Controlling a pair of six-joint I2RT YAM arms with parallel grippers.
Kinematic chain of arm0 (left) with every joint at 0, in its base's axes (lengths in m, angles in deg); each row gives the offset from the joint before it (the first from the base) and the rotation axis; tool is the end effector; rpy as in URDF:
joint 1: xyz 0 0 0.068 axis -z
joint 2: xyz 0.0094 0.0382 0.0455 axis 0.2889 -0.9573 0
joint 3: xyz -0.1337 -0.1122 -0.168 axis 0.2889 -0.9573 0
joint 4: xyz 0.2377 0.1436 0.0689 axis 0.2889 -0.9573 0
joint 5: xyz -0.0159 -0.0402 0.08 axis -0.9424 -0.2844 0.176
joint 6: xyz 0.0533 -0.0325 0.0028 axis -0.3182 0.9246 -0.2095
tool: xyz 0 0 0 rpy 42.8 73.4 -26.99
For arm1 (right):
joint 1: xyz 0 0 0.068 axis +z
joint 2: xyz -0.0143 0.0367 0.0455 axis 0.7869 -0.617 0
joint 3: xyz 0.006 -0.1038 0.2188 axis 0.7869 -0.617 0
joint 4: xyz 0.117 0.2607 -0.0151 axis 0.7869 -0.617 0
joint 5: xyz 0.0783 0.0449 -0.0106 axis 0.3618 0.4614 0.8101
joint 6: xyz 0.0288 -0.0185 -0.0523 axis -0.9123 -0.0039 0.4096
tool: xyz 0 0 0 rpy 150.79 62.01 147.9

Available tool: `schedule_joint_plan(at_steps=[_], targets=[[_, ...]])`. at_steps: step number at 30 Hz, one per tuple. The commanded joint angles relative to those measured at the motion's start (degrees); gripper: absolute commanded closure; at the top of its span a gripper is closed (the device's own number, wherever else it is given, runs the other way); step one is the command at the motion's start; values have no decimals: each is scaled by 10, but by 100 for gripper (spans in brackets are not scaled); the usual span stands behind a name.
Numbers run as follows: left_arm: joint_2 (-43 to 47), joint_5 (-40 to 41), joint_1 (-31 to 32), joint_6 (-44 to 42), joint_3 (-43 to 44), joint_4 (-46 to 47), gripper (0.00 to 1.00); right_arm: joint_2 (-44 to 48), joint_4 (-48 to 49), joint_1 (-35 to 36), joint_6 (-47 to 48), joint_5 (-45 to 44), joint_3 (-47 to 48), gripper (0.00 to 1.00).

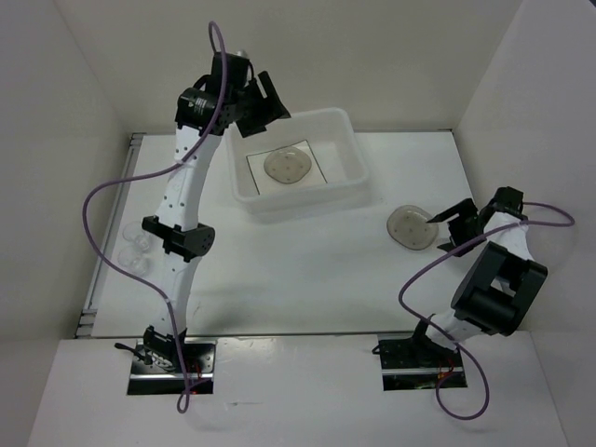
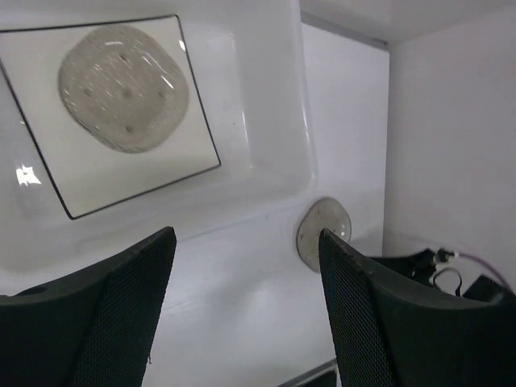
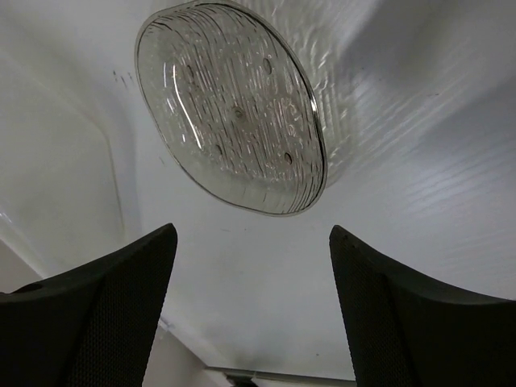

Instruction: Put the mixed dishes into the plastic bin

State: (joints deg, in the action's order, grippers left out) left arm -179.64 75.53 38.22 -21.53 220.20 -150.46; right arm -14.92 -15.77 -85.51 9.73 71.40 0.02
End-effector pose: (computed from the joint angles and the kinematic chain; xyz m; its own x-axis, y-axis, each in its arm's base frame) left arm 0.4129 -0.1640 0.4489 -0.6076 -0.5422 -0.5805 -0.0672 0.7633 -0.6426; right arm 0.2710 -0.1553 0.1518 -0.4576 0.8804 -0.1245 0.7075 0.4453 0.5488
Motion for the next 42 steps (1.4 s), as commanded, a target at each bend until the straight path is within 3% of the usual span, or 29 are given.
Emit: schedule_joint_plan(at_steps=[1, 10, 18, 30, 42], targets=[[30, 12, 19, -34, -6, -20, 21, 0, 21, -4, 19, -36, 32, 20], [62, 37, 48, -39, -38, -20, 21, -51, 40, 24, 140, -137, 49, 20], [68, 42, 58, -39, -63, -20, 21, -99, 57, 51, 193, -160, 49, 20], [84, 53, 69, -34, -107, -20, 21, -104, 102, 122, 198, -196, 49, 21], [112, 68, 69, -34, -165, -20, 21, -121, 140, 129, 193, -230, 37, 27]])
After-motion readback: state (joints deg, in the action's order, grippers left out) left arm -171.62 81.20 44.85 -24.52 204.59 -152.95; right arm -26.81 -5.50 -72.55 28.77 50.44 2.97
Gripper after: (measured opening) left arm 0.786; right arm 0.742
